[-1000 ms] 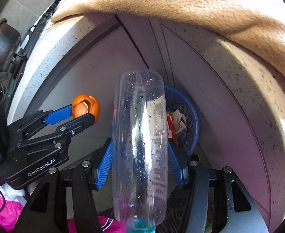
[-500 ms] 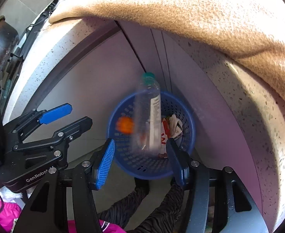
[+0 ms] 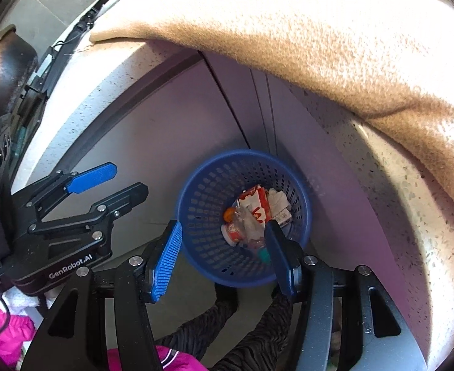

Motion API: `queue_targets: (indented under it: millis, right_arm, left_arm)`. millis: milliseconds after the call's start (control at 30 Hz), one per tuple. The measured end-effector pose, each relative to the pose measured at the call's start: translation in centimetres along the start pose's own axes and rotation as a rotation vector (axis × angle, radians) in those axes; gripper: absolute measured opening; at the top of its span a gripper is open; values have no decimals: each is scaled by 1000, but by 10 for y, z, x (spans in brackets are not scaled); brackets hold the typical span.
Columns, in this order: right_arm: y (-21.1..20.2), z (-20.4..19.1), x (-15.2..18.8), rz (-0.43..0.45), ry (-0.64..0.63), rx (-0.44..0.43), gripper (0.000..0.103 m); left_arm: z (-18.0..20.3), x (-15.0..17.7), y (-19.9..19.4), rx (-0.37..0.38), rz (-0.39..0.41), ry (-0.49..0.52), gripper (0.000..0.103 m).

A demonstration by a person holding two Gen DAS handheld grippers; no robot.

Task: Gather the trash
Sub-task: 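Move both tools back over the towel toward the plastic strip and cap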

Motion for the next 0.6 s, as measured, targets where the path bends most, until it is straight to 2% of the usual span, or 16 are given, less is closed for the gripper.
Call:
queue_targets:
  millis: [267, 600]
  right_arm:
    - [-35, -9, -15, 47, -44, -41, 55]
    - [-91, 11, -56, 152, -45, -64, 65]
  left_arm:
    - [-1, -29, -31, 0, 71, 24, 57]
    - [19, -93, -59, 14, 184, 92, 57]
Point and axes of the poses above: each gripper's, at about its wrist camera, not at the fingertips, and y roughly the way its jaws point, z to its right, x to its underside, the point moved 7 cm from there along y, roughly the way its jaws point, and after that the axes turned 9 degrees about z, right-handed, at the moved point
